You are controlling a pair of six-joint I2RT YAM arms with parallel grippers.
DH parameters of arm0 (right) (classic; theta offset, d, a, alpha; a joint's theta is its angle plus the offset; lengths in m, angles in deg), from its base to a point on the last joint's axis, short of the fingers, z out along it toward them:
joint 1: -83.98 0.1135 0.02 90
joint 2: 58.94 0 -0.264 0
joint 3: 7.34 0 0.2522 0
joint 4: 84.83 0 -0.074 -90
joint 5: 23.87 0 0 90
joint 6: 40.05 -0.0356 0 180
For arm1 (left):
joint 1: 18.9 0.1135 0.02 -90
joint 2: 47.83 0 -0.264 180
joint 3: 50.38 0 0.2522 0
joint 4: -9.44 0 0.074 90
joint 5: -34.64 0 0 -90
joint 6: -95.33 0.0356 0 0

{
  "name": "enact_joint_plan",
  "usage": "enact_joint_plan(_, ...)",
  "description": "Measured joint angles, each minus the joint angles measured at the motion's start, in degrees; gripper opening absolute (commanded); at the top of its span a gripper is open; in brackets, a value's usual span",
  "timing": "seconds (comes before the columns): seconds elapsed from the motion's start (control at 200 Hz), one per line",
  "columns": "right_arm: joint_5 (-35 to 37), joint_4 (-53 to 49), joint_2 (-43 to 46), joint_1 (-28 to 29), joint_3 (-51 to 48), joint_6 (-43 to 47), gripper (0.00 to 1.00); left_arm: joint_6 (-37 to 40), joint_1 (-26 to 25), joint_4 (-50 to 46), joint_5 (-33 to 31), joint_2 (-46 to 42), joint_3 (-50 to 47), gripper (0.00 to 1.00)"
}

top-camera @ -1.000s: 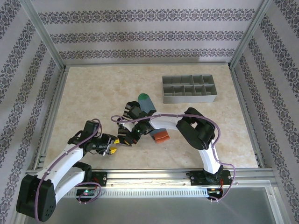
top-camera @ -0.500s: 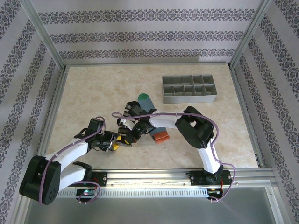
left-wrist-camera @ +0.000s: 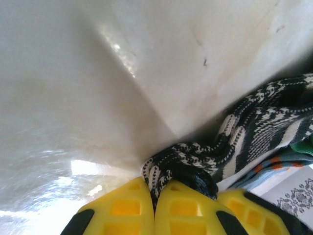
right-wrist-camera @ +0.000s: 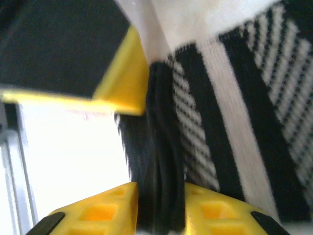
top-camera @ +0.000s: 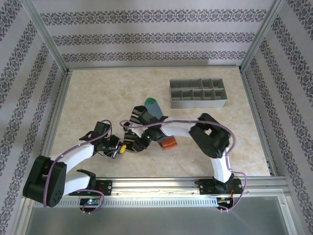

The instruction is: Roll the socks

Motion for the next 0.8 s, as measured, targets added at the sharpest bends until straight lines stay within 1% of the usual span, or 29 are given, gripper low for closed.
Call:
enact_joint_plan(0.055, 5.16, 3.15, 6.45, 1.11, -5.99, 3.98, 0.46, 0.31, 0.00, -1.55, -0.85, -0.31, 0.55, 0.00)
enact_joint_plan(0.08, 7.58, 4.26, 9.14, 1.92, -8.15, 6.08, 0.48, 0.46, 0.00, -2.19, -1.11, -0.39, 0.76, 0.00)
enact_joint_plan(0.15, 13.84, 8.09, 15.76, 5.44, -13.22, 12.04, 0.49, 0.72, 0.00, -3.87, -1.57, -0.37, 1.40, 0.00)
enact_joint_plan(0.22, 19.12, 10.56, 17.97, 9.27, -14.67, 17.66, 0.49, 0.98, 0.04, -5.75, -1.81, -0.31, 2.19, 0.00)
enact_joint_plan(0.31, 25.94, 13.64, 16.79, 13.68, -14.73, 24.24, 0.49, 1.66, 0.07, -7.65, -1.90, 0.31, 3.28, 0.00)
enact_joint_plan(0.41, 31.87, 15.98, 13.38, 16.68, -14.32, 29.97, 0.47, 2.23, 0.07, -9.14, -1.88, 1.49, 4.52, 0.00)
enact_joint_plan(0.54, 36.96, 16.94, 7.04, 18.16, -11.30, 34.62, 0.45, 2.80, 0.22, -10.03, -1.55, 2.71, 5.42, 0.00)
enact_joint_plan(0.655, 39.85, 18.03, 3.13, 18.16, -9.03, 35.98, 0.43, 3.48, 0.96, -10.25, -0.46, 3.52, 5.77, 0.00)
enact_joint_plan(0.689, 40.15, 18.12, 2.36, 18.16, -8.46, 36.06, 0.42, 3.61, 1.25, -10.25, -0.17, 3.67, 5.79, 0.00)
enact_joint_plan(0.729, 40.57, 17.94, 2.10, 18.21, -8.04, 36.09, 0.38, 3.82, 1.49, -10.29, 0.22, 3.80, 5.81, 0.00)
enact_joint_plan(0.799, 41.11, 18.45, 1.27, 18.08, -7.06, 36.13, 0.27, 4.28, 2.01, -10.45, 0.74, 3.93, 5.97, 0.00)
